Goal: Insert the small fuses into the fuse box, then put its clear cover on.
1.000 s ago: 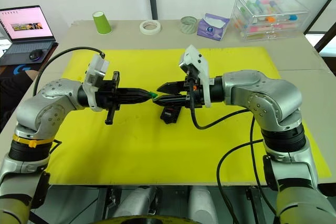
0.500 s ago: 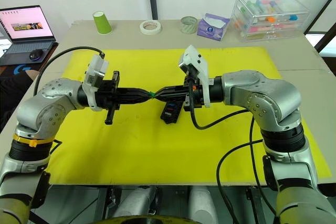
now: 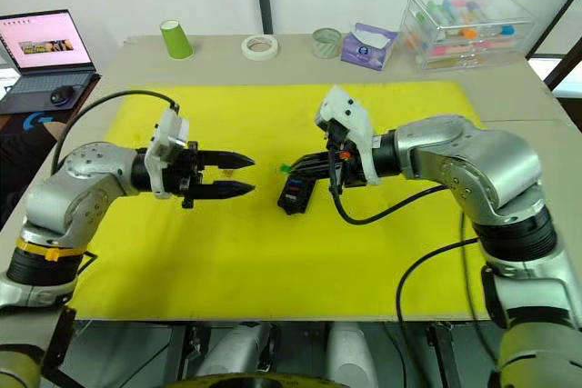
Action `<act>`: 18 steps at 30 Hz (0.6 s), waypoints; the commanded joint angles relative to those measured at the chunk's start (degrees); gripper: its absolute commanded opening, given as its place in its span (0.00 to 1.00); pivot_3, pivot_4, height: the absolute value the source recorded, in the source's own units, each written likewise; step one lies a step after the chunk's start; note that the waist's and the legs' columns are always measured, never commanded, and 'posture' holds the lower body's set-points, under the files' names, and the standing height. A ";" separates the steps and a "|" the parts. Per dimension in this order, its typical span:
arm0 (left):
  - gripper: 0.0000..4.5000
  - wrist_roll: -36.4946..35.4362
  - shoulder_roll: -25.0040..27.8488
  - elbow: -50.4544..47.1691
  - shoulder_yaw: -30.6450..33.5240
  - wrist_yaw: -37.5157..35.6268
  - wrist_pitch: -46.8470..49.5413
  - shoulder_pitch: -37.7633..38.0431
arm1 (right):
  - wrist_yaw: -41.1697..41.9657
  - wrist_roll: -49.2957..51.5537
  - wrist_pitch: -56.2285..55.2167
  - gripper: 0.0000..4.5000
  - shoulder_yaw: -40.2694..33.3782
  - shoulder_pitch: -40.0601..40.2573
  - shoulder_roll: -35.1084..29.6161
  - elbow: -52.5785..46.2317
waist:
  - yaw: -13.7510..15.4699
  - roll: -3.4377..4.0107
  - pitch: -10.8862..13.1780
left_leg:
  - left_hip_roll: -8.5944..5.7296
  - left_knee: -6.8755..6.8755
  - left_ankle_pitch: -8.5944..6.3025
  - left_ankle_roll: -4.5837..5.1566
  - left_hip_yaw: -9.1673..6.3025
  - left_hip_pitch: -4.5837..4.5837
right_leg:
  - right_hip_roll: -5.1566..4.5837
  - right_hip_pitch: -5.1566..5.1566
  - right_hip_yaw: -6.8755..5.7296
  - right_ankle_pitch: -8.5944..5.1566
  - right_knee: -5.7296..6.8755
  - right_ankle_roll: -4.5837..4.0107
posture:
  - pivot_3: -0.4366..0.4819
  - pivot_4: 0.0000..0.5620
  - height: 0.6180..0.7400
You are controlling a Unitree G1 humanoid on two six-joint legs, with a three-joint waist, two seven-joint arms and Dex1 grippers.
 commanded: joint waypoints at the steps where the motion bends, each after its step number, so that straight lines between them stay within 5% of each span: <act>1: 0.88 5.50 -2.12 0.17 -1.59 4.57 -5.15 -1.28 | -1.27 -9.13 -4.79 0.00 5.06 -3.69 -1.51 0.56 | 0.07 0.00 0.00 | 0.00 0.00 0.00 0.00 0.01 -0.01 | -0.01 0.00 0.00 0.00 -0.01 0.00 | 0.48 0.27 1.00; 3: 0.99 7.58 -4.06 0.59 -2.76 6.79 -6.28 -1.90 | -1.20 -10.38 -4.84 0.00 5.76 -4.27 -0.87 0.90 | 0.16 -0.01 0.00 | -0.01 0.01 0.00 0.00 0.02 -0.02 | -0.02 0.01 0.00 0.00 -0.02 0.00 | 0.48 0.27 1.00; 13: 0.99 11.91 -13.25 2.98 -5.88 15.65 -7.71 -1.33 | -0.30 -20.37 -8.74 0.00 12.84 -5.88 1.53 4.23 | 0.00 -0.04 0.01 | -0.01 0.02 0.00 0.00 0.01 -0.06 | -0.01 -0.02 0.00 0.00 -0.01 0.00 | 0.48 0.27 1.00; 18: 0.99 12.35 -13.16 3.24 -6.80 14.93 -7.60 0.15 | 0.98 -22.92 -9.79 0.00 13.70 -6.00 2.40 5.54 | 0.00 -0.04 0.01 | -0.01 0.03 0.00 0.00 0.01 -0.07 | 0.00 -0.05 0.00 0.00 0.00 0.00 | 0.48 0.27 1.00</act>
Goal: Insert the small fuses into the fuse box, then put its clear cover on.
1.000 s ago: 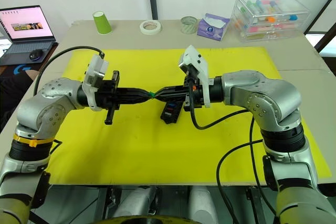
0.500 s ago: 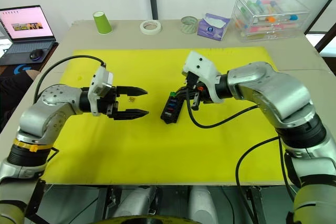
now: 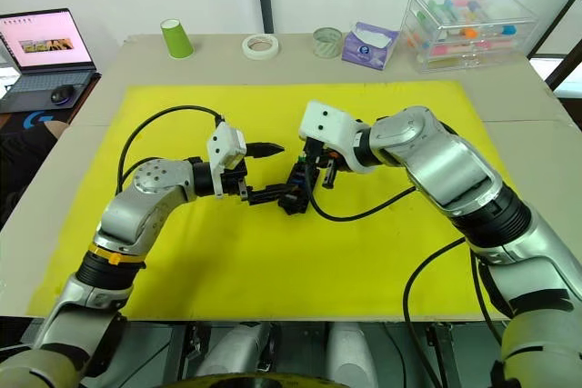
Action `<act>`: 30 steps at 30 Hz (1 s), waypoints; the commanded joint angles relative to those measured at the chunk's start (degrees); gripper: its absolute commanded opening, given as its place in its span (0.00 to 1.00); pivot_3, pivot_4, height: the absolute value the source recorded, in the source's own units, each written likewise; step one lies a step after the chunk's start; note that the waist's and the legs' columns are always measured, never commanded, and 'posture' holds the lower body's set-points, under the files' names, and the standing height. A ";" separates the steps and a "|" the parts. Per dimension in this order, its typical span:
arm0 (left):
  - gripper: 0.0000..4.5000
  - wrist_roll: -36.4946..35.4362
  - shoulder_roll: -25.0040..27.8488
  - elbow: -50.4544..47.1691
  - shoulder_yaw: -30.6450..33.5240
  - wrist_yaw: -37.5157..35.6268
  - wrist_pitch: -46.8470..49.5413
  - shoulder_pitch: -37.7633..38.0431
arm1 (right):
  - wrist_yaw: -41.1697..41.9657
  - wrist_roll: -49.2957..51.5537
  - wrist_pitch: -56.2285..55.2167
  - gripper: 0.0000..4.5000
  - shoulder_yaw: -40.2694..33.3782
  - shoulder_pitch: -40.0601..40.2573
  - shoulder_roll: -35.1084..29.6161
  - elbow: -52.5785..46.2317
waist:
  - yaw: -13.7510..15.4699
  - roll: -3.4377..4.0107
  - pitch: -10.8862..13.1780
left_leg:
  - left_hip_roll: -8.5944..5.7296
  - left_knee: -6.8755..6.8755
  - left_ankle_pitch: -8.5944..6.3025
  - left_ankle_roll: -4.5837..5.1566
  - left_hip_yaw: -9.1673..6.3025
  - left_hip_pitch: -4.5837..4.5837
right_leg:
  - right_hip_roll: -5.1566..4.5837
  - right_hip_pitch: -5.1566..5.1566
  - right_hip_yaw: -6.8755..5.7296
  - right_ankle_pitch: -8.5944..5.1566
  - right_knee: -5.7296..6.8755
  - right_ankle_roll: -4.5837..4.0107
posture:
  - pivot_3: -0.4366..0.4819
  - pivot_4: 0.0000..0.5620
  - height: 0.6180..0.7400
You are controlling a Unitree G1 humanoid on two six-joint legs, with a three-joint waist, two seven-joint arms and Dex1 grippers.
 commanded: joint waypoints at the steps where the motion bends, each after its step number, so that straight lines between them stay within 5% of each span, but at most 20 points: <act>1: 0.99 0.40 0.36 -0.89 -0.02 -0.29 -0.84 0.48 | 0.61 -2.17 -1.04 0.00 -0.22 -1.47 1.10 0.07 | 0.00 0.00 0.00 | 0.00 0.00 0.00 0.00 0.00 0.00 | 0.00 0.00 0.00 0.00 0.00 0.00 | 0.48 0.27 1.00; 30: 0.99 2.33 -1.46 0.25 0.10 1.25 -0.78 -0.22 | 1.75 -6.63 1.93 0.00 0.41 1.13 5.19 1.14 | 0.01 0.00 0.00 | 0.00 0.01 0.00 0.00 -0.01 0.00 | 0.00 0.01 -0.04 0.00 0.01 0.00 | 0.48 0.27 1.00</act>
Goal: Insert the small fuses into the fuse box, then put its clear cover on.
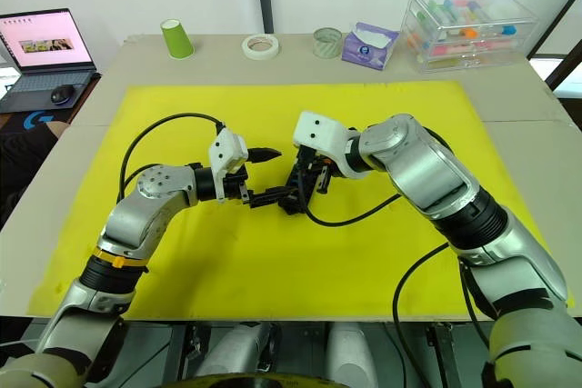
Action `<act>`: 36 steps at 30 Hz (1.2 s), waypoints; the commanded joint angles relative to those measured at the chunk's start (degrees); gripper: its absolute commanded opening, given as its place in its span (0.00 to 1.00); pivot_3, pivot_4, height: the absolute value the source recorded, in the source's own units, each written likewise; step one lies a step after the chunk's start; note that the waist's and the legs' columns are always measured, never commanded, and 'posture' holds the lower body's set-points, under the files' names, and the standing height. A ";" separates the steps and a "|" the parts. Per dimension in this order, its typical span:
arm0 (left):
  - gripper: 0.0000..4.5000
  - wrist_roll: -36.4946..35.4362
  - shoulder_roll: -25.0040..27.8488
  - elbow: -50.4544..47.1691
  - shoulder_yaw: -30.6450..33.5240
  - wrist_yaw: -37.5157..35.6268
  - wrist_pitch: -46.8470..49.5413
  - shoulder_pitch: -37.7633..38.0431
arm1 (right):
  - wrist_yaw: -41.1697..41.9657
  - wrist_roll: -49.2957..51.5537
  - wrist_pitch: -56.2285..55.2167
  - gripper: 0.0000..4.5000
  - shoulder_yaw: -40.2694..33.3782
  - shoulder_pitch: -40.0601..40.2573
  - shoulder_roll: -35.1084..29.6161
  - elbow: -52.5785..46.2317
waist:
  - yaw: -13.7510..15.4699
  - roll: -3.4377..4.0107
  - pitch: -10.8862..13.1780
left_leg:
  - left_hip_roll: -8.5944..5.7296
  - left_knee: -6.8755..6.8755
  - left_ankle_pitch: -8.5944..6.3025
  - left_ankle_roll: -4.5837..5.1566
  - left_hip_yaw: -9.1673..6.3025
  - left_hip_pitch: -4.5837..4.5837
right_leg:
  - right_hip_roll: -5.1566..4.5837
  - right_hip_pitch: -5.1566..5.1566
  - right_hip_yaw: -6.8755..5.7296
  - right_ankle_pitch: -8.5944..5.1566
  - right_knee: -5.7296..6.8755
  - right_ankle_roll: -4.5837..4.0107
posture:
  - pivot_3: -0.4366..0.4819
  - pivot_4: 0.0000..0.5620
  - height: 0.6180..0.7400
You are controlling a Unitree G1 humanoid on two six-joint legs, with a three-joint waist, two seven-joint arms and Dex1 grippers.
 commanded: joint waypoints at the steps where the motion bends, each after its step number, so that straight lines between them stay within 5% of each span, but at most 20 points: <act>1: 0.99 -0.08 -0.30 -0.96 0.14 0.26 -0.69 -1.08 | -0.26 -0.95 -0.88 0.00 -0.62 0.06 0.44 -0.23 | 0.01 0.00 0.00 | 0.00 0.00 0.00 0.00 0.00 0.00 | 0.00 0.00 0.00 0.00 0.00 0.00 | 0.48 0.27 1.00; 36: 0.99 -0.13 -0.06 -1.53 0.01 0.29 -0.28 -0.57 | 0.95 -0.60 -0.07 0.00 -2.83 -2.33 1.05 0.81 | -0.02 0.00 0.00 | 0.00 0.01 0.00 0.00 0.00 0.00 | 0.00 0.00 -0.02 0.00 0.00 0.00 | 0.48 0.27 1.00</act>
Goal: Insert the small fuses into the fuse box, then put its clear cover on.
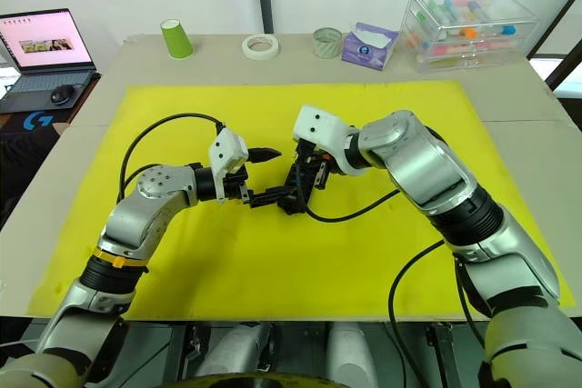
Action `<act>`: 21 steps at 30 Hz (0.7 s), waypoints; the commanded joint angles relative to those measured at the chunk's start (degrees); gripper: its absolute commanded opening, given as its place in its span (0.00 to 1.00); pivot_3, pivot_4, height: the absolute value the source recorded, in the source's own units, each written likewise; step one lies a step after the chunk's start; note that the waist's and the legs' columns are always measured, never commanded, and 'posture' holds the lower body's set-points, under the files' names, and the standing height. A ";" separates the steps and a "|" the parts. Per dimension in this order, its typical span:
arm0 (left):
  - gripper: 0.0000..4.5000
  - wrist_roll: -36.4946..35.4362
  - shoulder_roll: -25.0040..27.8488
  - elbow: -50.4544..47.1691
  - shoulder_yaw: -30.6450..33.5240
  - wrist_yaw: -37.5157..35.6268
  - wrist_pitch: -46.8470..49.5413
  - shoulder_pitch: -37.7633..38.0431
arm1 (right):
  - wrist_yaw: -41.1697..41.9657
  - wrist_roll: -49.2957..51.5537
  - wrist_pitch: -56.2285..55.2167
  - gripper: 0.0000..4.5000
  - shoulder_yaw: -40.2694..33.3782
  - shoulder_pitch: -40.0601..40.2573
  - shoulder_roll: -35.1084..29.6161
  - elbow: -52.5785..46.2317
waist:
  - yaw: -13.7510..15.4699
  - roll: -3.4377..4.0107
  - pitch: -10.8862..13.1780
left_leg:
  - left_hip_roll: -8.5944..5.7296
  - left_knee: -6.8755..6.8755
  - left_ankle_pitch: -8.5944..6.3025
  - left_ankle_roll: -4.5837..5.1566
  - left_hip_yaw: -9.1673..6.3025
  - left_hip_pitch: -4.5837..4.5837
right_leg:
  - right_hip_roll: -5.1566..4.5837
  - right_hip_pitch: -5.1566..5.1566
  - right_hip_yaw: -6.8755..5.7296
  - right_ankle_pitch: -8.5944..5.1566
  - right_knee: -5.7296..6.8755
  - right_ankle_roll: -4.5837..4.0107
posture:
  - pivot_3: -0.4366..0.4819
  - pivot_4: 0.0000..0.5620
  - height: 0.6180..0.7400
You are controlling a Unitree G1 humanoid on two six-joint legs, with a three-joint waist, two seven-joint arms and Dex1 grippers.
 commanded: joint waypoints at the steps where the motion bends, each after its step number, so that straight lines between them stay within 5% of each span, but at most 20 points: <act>1: 0.99 -0.16 -0.02 -1.57 0.01 0.12 -0.31 -0.57 | 0.18 -0.71 -1.58 0.00 -1.17 -1.38 -0.34 -0.25 | 0.01 0.00 0.00 | 0.00 0.00 0.00 0.00 0.00 0.00 | 0.00 0.00 0.00 0.00 0.00 0.00 | 0.48 0.27 1.00; 21: 0.99 -0.19 0.19 -2.08 0.06 0.44 0.21 -0.28 | 0.83 -2.21 -3.36 0.00 -0.17 0.85 0.04 1.13 | -0.03 0.00 0.00 | 0.00 0.00 0.00 0.00 0.00 0.00 | 0.00 0.00 0.00 0.00 0.00 0.00 | 0.48 0.27 1.00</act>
